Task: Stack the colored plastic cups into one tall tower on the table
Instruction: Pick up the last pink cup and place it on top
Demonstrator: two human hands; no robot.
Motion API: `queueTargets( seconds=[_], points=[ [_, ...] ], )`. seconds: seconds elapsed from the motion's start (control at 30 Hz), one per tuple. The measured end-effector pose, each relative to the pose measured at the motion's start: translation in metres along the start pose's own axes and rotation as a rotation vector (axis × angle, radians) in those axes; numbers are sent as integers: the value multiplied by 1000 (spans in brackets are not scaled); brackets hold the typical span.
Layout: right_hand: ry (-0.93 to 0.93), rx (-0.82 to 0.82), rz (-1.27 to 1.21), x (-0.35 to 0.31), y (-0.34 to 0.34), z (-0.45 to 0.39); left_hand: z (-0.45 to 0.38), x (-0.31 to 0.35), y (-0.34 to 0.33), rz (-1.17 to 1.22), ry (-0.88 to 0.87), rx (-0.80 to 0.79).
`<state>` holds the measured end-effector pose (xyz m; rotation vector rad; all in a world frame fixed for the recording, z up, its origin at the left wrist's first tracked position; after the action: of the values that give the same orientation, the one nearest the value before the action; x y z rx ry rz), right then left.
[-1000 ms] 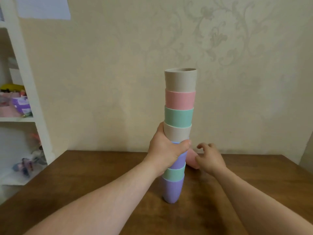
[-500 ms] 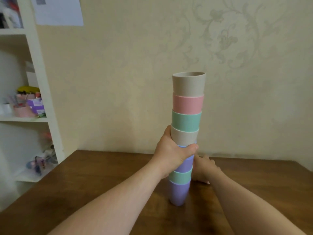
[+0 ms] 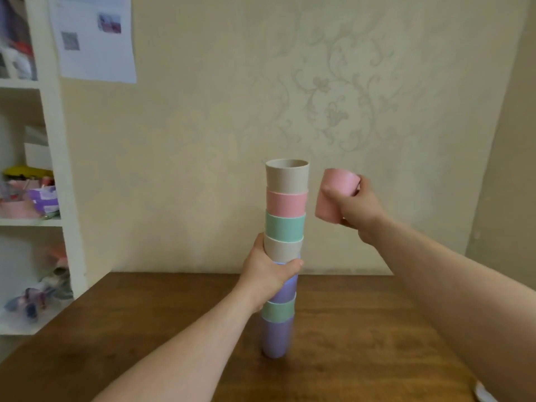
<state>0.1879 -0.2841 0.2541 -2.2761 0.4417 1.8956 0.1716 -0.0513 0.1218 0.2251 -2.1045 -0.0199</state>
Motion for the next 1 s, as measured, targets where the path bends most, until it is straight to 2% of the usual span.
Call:
queueTargets(
  seconds=[0.17, 0.27, 0.43, 0.53, 1.0],
  points=[
    [173, -13, -245, -121, 6, 42, 13, 7, 0, 8, 14, -3],
    [230, -58, -281, -154, -10, 64, 16, 11, 0, 2, 20, -24],
    [283, -141, 40, -146, -46, 87, 19, 17, 0, 14, 9, -31],
    [276, -193, 107, -132, -58, 88, 20, 17, 0, 30, 9, -45],
    [117, -275, -46, -92, -70, 80, 16, 17, -2, 3, -4, -35]
  ],
)
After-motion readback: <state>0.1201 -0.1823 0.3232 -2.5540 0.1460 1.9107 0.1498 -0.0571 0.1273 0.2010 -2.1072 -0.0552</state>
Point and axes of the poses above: each hand's wrist, its own z-axis away from the middle knuckle, its own y-axis out of the back of the hand, x = y × z, the point moved 8 cm from there along -z, towards the middle knuckle, and after that the axes turned 11 degrees about -y, right-handed, at the moved point
